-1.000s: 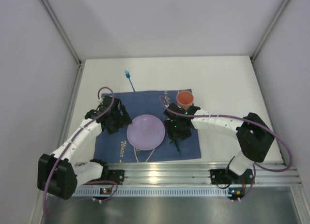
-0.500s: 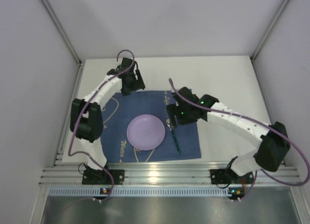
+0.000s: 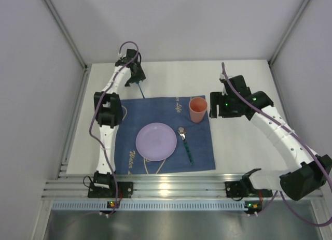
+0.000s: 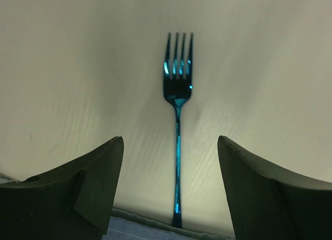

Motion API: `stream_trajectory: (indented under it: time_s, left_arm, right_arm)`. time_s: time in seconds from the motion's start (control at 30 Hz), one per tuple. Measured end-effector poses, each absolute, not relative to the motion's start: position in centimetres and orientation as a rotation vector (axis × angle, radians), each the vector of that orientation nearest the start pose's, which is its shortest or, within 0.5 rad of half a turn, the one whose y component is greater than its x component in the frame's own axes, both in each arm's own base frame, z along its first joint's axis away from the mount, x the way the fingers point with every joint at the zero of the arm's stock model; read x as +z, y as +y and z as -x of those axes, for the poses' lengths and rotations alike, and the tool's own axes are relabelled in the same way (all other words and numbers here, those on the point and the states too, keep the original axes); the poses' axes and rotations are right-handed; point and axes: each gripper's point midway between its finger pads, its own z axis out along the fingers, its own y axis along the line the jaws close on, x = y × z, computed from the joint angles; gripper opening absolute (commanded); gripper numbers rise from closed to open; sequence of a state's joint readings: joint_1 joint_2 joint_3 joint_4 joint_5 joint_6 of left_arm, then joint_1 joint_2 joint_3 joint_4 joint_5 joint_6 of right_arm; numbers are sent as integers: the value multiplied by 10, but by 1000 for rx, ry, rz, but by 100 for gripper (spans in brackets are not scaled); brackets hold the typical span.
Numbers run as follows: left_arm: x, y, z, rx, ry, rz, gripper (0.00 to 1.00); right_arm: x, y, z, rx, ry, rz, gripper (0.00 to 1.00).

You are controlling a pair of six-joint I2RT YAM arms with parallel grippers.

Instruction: Set the dinner table for one person

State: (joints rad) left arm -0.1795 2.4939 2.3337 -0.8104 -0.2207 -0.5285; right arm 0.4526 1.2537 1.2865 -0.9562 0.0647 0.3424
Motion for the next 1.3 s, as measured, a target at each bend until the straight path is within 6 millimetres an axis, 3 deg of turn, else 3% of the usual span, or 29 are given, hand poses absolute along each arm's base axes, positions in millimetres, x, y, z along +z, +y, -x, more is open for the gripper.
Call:
stream_trajectory:
  time_s: [0.17, 0.37, 0.5, 0.53, 0.57, 0.83, 0.97, 1.0, 1.2, 1.3]
  left_arm:
    - [55, -66, -587, 17, 2472, 539, 74]
    - [34, -82, -577, -14, 2530, 483, 70]
    - [34, -92, -580, -36, 2524, 446, 56]
    - [34, -92, -579, -30, 2526, 440, 40]
    - [33, -93, -580, -24, 2526, 438, 35]
    - [30, -79, -593, 111, 2494, 407, 24]
    - [30, -78, -597, 172, 2483, 361, 10]
    - [30, -79, -597, 181, 2482, 351, 0]
    - [31, -81, -598, 185, 2476, 325, 0]
    - [35, -87, -594, 105, 2476, 308, 0]
  right_arm:
    - [203, 131, -266, 240, 2540, 118, 72]
    - [187, 136, -268, 240, 2603, 131, 70]
    - [183, 139, -267, 251, 2622, 136, 67]
    - [183, 139, -267, 252, 2623, 136, 67]
    - [183, 139, -267, 256, 2623, 137, 67]
    - [183, 140, -263, 273, 2639, 143, 66]
    - [187, 141, -261, 282, 2633, 145, 66]
    - [188, 140, -260, 282, 2632, 145, 65]
    - [196, 137, -257, 283, 2603, 146, 62]
    - [191, 130, -250, 257, 2602, 152, 61]
